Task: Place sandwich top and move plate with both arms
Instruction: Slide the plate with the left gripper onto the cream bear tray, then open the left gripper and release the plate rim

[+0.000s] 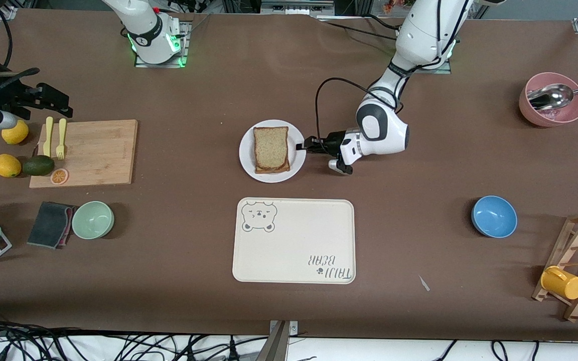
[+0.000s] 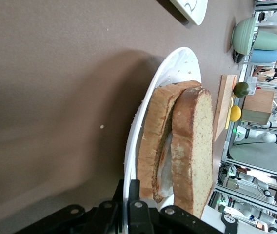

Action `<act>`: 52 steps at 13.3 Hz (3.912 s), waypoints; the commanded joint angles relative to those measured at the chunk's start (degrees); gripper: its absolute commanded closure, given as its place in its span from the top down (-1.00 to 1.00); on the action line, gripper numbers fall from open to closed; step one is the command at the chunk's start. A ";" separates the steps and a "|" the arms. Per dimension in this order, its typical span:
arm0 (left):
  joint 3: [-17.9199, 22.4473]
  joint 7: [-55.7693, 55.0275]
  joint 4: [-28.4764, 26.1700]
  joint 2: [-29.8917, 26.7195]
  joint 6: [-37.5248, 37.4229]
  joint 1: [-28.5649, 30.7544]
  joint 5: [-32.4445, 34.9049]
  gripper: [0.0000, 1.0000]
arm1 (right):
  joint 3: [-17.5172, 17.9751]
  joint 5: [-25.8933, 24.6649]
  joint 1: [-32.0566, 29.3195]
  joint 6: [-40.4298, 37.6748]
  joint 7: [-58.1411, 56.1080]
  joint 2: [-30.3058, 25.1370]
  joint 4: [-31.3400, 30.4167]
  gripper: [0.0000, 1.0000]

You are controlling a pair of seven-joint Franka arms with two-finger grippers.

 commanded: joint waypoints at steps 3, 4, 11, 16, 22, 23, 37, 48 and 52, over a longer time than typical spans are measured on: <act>0.64 1.99 -0.18 -2.39 -3.79 0.82 -3.36 -1.00 | 0.53 -0.05 -0.63 0.34 -0.13 -0.58 -0.45 1.00; 0.90 1.99 0.17 -2.39 -4.58 1.00 -3.36 -1.00 | 0.53 -0.05 -0.63 0.34 -0.13 -0.58 -0.45 1.00; 6.00 -5.28 9.03 1.20 -5.82 2.15 -2.66 -1.00 | 0.53 -0.05 -0.63 0.34 -0.13 -0.58 -0.45 1.00; 10.65 -9.34 18.08 7.87 -5.73 1.71 -2.65 -1.00 | 0.53 -0.05 -0.63 0.25 -0.13 -0.58 -0.45 1.00; 12.68 -13.12 28.46 14.21 -2.67 0.66 -3.18 -1.00 | 0.62 -0.23 -0.63 0.25 -0.04 -0.58 -0.45 1.00; 12.77 -13.21 29.78 15.00 -1.69 0.39 -3.27 -1.00 | 0.62 -0.14 -0.63 0.34 0.05 -0.58 -0.45 1.00; 16.55 -12.33 34.45 19.67 -0.10 -2.07 -8.98 -1.00 | 0.35 -0.58 -0.63 0.60 0.13 -0.14 -0.36 1.00; 16.64 -9.35 33.49 19.05 -0.10 -2.87 -10.05 0.44 | 0.36 -0.58 -0.63 0.60 0.13 -0.14 -0.36 1.00; 16.99 -9.70 31.74 16.42 -0.19 -1.82 -2.32 0.45 | 0.36 -0.58 -0.63 0.52 0.13 -0.14 -0.36 1.00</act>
